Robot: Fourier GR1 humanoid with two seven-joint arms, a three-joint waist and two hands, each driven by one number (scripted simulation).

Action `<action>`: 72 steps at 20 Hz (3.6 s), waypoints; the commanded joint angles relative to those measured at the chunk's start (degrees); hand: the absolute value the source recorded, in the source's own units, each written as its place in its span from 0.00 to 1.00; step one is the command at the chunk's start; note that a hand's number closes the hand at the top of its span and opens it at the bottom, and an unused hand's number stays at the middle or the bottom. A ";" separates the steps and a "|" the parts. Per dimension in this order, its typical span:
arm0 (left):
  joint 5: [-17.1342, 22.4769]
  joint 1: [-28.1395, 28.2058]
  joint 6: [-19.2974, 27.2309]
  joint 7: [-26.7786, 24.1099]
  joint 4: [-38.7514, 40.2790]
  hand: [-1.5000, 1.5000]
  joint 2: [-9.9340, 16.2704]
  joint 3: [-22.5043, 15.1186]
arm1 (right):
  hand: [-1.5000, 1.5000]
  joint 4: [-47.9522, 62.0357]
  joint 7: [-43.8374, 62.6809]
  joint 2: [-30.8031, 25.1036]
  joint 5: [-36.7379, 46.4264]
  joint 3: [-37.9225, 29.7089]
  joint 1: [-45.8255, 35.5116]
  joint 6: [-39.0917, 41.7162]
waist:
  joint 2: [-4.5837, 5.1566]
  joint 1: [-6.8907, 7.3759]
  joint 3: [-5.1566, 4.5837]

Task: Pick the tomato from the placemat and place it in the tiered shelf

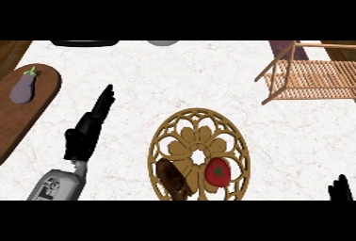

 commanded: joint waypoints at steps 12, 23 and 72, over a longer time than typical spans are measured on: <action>0.05 -3.70 -1.44 0.57 2.10 0.50 -0.63 0.71 | 0.00 -16.62 46.69 -11.45 30.29 6.04 3.12 28.14 | 0.88 2.28 -0.35; -1.49 -1.06 -0.45 -0.66 2.71 0.50 -2.31 0.48 | 0.00 -15.38 73.78 7.75 50.47 18.49 -21.72 50.45 | -0.16 0.95 0.06; -2.59 -2.62 -4.13 -0.43 4.33 0.50 -3.90 5.18 | 0.00 9.35 79.43 11.82 47.67 16.45 -32.51 44.68 | -0.31 -0.47 0.22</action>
